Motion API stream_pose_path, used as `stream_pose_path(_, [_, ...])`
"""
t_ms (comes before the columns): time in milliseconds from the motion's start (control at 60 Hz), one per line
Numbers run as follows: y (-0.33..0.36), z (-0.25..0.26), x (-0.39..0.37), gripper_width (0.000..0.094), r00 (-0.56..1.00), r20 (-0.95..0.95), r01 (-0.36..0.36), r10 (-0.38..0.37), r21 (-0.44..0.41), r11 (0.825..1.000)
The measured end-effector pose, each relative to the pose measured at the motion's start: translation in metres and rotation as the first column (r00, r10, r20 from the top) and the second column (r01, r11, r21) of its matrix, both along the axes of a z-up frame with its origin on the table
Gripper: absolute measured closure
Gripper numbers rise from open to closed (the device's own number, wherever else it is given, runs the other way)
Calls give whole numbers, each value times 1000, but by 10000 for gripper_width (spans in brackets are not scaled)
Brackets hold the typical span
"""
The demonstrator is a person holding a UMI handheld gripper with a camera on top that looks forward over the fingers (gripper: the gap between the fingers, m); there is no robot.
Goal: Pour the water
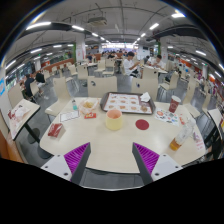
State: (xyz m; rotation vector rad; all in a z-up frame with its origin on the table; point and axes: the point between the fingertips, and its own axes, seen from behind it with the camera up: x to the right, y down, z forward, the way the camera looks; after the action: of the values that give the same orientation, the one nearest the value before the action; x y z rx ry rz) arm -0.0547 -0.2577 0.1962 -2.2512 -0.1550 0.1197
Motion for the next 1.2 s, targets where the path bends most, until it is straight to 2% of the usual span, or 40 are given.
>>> stream_pose_path(83, [-3, -4, 22, 86, 1000, 7, 17, -17, 4, 1000])
stream_pose_path(100, [-16, 12, 23, 87, 1000, 9, 21, -21, 2, 1000])
stream_pose_path(350, [0, -45, 168, 88, 996, 33, 80, -80, 18, 997])
stream_pose_path(583, [27, -91, 298, 89, 983, 45, 176, -178, 54, 983])
stream_pose_path(817, [102, -122, 357, 87, 982, 8, 185, -187, 112, 976])
stream_pose_path(967, [142, -130, 356, 99, 990, 12, 140, -144, 159, 977])
stream_pose_path(1033, [156, -136, 356, 194, 991, 3, 129, -132, 170, 977])
stream_pose_path(1083, [158, -138, 352, 383, 992, -17, 130, -129, 172, 977])
stream_pose_path(1200, [163, -136, 351, 432, 994, -23, 110, -108, 205, 973])
